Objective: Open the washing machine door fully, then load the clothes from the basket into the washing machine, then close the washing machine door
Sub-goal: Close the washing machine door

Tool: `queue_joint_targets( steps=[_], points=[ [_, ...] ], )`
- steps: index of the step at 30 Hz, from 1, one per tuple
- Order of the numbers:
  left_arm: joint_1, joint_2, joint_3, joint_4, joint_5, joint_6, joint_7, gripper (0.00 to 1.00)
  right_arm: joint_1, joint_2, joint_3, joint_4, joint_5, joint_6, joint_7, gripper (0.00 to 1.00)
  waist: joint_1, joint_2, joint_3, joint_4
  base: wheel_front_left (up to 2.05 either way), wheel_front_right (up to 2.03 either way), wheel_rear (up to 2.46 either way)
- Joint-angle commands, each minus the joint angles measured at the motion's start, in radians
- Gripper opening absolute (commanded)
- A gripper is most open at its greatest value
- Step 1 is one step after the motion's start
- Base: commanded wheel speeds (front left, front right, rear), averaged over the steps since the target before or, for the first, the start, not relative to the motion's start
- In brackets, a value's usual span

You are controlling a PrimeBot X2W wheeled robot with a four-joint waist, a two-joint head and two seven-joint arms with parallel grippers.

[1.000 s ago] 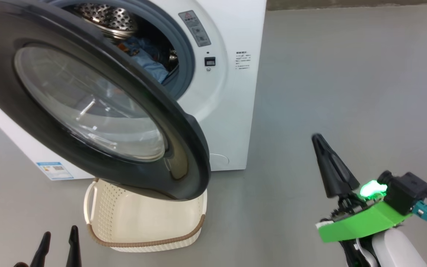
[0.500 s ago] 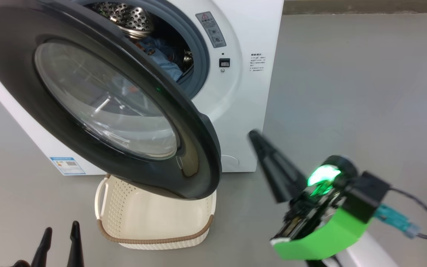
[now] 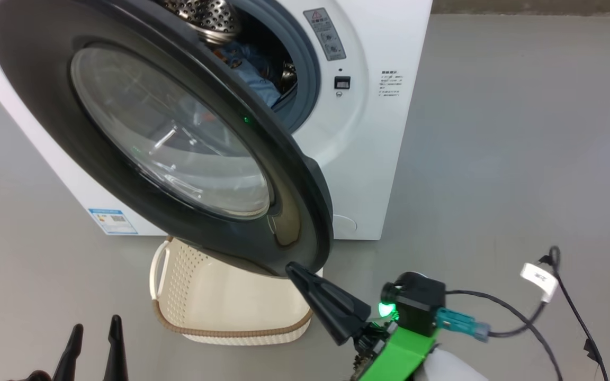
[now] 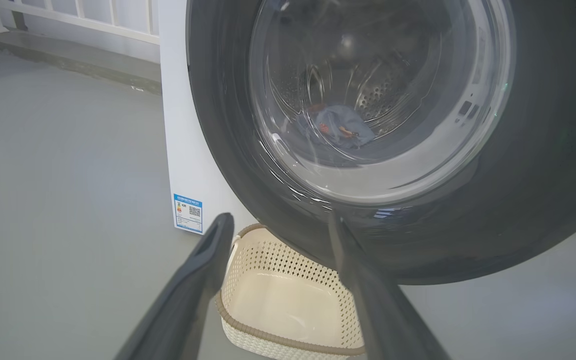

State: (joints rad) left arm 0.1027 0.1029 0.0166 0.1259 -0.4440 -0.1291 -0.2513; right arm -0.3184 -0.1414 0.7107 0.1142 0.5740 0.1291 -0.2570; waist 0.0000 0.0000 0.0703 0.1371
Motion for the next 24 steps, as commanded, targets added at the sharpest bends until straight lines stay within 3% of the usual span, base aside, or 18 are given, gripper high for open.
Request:
queue_joint_targets(
  steps=[1,12,24],
  points=[
    [-0.038,0.006,0.032,-0.020,0.000,-0.002,-0.010,1.00,-0.039,0.022,0.024,-0.003,0.014,0.002,-0.005,0.00,0.0000,0.0000,0.010,0.008,0.00,0.00,0.00],
    [-0.070,-0.006,0.016,-0.008,-0.012,-0.002,-0.010,1.00,-0.111,0.063,-0.018,0.199,0.039,0.002,-0.005,0.00,0.0000,0.0000,0.039,0.038,0.00,0.00,0.00],
    [-0.093,-0.010,0.006,-0.004,-0.021,-0.002,-0.010,1.00,-0.154,0.084,-0.121,0.268,0.033,0.002,-0.005,0.00,0.0000,0.0000,0.059,0.054,0.00,0.00,0.00]
  ],
)
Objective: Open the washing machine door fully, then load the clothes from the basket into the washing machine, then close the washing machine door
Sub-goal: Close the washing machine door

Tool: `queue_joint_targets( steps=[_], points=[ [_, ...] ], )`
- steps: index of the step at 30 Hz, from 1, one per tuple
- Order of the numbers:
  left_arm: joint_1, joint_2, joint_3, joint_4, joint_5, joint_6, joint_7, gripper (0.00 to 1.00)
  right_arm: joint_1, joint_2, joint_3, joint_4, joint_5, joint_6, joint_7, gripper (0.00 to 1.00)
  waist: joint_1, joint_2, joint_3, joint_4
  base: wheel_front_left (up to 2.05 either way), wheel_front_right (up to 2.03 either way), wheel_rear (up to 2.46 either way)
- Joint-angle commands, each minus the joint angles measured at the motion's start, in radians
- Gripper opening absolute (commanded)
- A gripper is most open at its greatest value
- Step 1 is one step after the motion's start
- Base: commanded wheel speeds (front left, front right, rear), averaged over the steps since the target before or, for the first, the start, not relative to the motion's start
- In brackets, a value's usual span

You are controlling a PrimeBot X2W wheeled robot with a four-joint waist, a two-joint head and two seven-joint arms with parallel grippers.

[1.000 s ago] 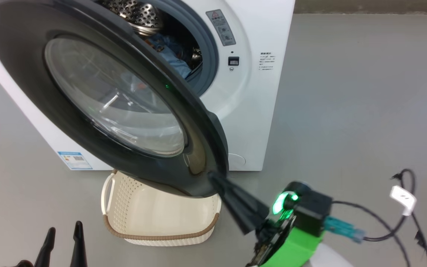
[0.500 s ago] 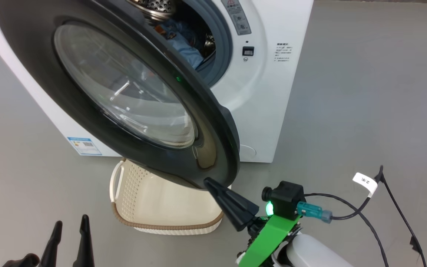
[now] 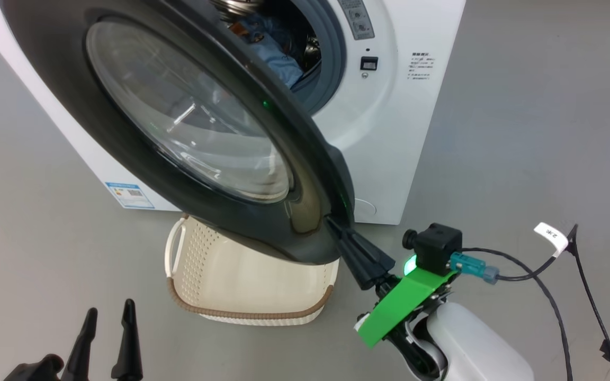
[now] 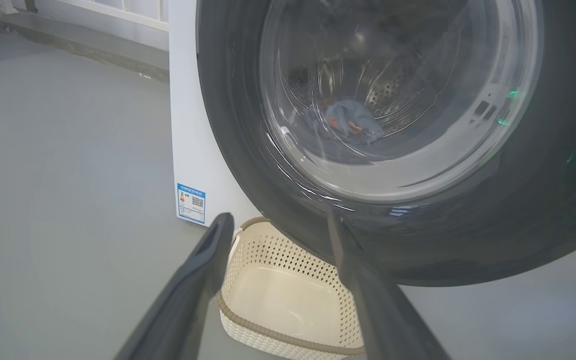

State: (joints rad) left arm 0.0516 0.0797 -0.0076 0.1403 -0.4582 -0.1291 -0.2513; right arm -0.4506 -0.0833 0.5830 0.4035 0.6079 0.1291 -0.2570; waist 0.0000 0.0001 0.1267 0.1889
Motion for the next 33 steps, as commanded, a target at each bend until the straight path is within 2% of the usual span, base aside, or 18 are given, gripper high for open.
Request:
queue_joint_targets(
  steps=[1,14,33],
  points=[
    [-0.045,0.014,0.028,-0.018,-0.008,-0.002,-0.010,1.00,-0.027,0.027,-0.003,-0.017,-0.001,0.002,-0.005,0.00,0.0000,-0.0001,0.005,0.004,0.00,0.00,0.00],
    [-0.084,0.015,-0.001,-0.028,-0.025,-0.002,-0.010,1.00,-0.115,0.032,-0.148,0.027,-0.013,0.002,-0.005,0.00,0.0000,-0.0001,0.058,0.041,0.00,0.00,0.00],
    [-0.205,0.007,-0.061,-0.047,-0.053,-0.002,-0.010,1.00,-0.366,0.019,-0.379,0.143,-0.084,0.002,-0.005,0.00,0.0000,-0.0001,0.200,0.123,0.00,0.00,0.00]
  ],
)
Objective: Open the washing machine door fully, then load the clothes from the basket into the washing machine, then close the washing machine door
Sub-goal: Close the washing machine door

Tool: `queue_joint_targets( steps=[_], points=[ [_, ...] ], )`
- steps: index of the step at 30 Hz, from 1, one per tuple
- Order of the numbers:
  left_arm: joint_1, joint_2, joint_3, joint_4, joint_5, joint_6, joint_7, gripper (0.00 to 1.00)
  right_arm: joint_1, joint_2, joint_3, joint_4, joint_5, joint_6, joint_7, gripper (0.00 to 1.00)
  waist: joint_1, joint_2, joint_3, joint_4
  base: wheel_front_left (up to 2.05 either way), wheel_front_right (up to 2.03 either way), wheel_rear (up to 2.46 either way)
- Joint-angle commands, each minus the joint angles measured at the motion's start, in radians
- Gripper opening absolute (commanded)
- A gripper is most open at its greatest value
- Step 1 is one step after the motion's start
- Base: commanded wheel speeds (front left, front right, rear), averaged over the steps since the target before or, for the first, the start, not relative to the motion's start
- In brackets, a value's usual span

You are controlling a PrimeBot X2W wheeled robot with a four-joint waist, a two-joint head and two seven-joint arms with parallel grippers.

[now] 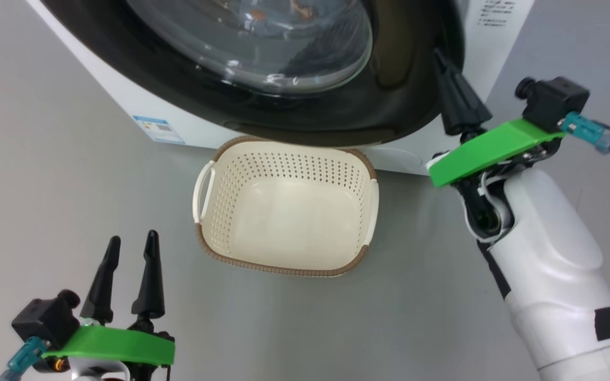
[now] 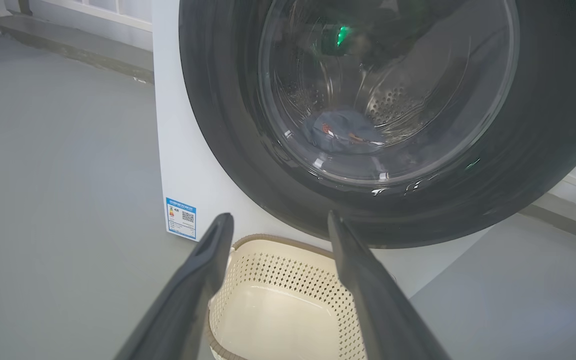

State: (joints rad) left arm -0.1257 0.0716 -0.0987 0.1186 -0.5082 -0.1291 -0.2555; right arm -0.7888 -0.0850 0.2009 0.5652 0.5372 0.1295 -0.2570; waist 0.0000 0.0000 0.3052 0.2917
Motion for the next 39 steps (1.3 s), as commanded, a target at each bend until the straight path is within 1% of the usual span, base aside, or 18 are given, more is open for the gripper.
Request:
queue_joint_targets(
  steps=[1,9,16,20,25,26,27,30,31,32,33,39],
  points=[
    [-0.032,0.014,0.028,-0.025,-0.004,-0.002,-0.006,1.00,-0.039,0.021,-0.008,-0.015,-0.018,0.001,-0.005,0.00,0.0000,0.0000,0.027,0.024,0.00,0.00,0.00],
    [-0.056,0.010,0.017,-0.029,-0.012,-0.002,-0.006,1.00,-0.103,0.021,-0.081,0.006,-0.038,0.001,-0.005,0.00,0.0000,0.0000,0.064,0.052,0.00,0.00,0.00],
    [-0.079,0.010,0.007,-0.034,-0.015,-0.002,-0.006,1.00,-0.157,0.021,-0.110,0.017,-0.054,0.001,-0.005,0.00,0.0000,0.0000,0.089,0.064,0.00,0.00,0.00],
    [-0.083,0.013,0.008,-0.031,-0.015,-0.002,-0.006,1.00,-0.153,0.022,-0.096,0.014,-0.057,0.001,-0.005,0.00,0.0000,0.0000,0.086,0.062,0.00,0.00,0.00],
    [-0.070,0.024,0.016,-0.014,-0.008,-0.002,-0.006,1.00,-0.105,0.020,-0.035,0.007,-0.047,0.001,-0.005,0.00,0.0000,0.0000,0.058,0.042,0.00,0.00,0.00],
    [-0.067,0.028,0.017,-0.010,-0.007,-0.002,-0.006,1.00,-0.092,0.018,-0.026,0.003,-0.043,0.001,-0.005,0.02,0.0000,0.0000,0.050,0.037,0.00,0.00,0.00],
    [-0.063,0.032,0.017,-0.005,-0.004,-0.002,-0.006,1.00,-0.078,0.016,-0.017,-0.002,-0.040,0.001,-0.005,0.08,0.0000,0.0000,0.043,0.031,0.00,0.00,0.00],
    [-0.053,0.047,0.021,0.011,0.003,-0.002,-0.006,1.00,-0.031,0.010,0.002,-0.019,-0.027,0.001,-0.005,0.40,0.0000,0.0000,0.018,0.012,0.00,0.00,0.00],
    [-0.049,0.053,0.023,0.016,0.005,-0.002,-0.006,1.00,-0.013,0.009,0.007,-0.025,-0.022,0.001,-0.005,0.64,0.0000,0.0000,0.009,0.005,0.00,0.00,0.00],
    [-0.046,0.058,0.027,0.021,0.006,-0.002,-0.006,1.00,0.004,0.007,0.013,-0.030,-0.019,0.001,-0.005,0.85,0.0000,0.0000,0.001,-0.003,0.00,0.00,0.00],
    [-0.044,0.064,0.029,0.026,0.008,-0.002,-0.006,1.00,0.021,0.006,0.019,-0.036,-0.016,0.001,-0.005,1.00,0.0000,0.0000,-0.008,-0.011,0.00,0.00,0.00],
    [-0.032,0.097,0.053,0.052,0.020,-0.002,-0.006,1.00,0.131,-0.005,0.048,-0.065,-0.010,0.001,-0.005,1.00,0.0000,0.0000,-0.061,-0.062,0.00,0.00,0.00]
  ],
)
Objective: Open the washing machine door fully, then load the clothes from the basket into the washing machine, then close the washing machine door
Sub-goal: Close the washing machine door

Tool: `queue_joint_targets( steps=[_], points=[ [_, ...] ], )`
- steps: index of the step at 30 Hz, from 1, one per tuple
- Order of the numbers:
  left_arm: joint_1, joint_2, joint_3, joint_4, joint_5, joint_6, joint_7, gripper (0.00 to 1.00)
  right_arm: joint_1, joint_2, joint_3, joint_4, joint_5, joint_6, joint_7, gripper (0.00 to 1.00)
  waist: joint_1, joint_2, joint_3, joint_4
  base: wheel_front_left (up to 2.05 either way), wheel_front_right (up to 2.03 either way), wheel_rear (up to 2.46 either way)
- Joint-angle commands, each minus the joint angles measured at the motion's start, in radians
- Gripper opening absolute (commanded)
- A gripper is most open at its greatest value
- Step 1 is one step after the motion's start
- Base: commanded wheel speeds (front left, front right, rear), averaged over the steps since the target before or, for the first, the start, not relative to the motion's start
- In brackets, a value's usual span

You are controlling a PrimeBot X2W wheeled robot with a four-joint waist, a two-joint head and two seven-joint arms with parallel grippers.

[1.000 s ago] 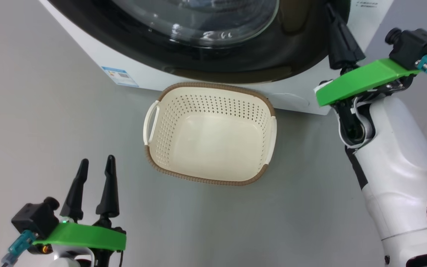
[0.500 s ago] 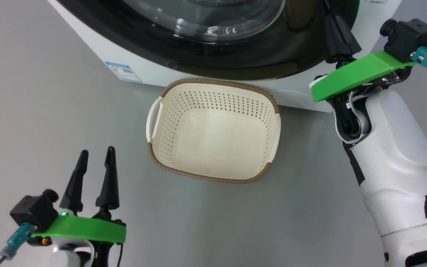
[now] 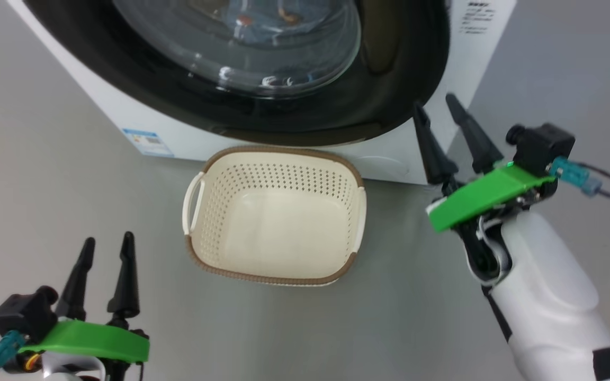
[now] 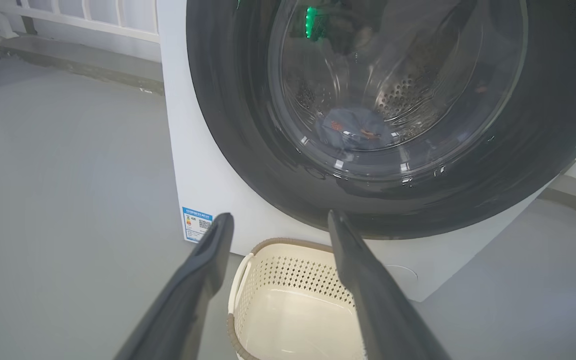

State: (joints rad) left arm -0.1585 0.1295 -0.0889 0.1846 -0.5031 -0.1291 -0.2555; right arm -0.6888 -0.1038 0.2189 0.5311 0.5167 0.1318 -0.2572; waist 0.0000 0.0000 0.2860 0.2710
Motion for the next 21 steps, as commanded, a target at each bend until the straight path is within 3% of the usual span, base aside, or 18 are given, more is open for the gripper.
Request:
queue_joint_targets(
  steps=[1,11,21],
  points=[
    [0.005,0.045,0.047,-0.011,0.016,-0.002,-0.006,1.00,0.051,0.010,0.038,-0.035,0.008,-0.001,-0.005,1.00,0.0000,0.0000,-0.052,-0.051,0.00,0.00,0.00],
    [0.062,0.086,0.092,0.005,0.034,-0.002,-0.006,1.00,0.213,-0.019,0.070,-0.055,0.007,-0.001,-0.005,1.00,0.0000,0.0000,-0.134,-0.151,0.00,0.00,0.00],
    [0.119,0.099,0.144,0.008,0.055,-0.002,-0.006,1.00,0.324,-0.049,0.022,-0.077,0.012,-0.001,-0.005,1.00,0.0000,0.0000,-0.179,-0.250,0.00,0.00,0.00]
  ],
)
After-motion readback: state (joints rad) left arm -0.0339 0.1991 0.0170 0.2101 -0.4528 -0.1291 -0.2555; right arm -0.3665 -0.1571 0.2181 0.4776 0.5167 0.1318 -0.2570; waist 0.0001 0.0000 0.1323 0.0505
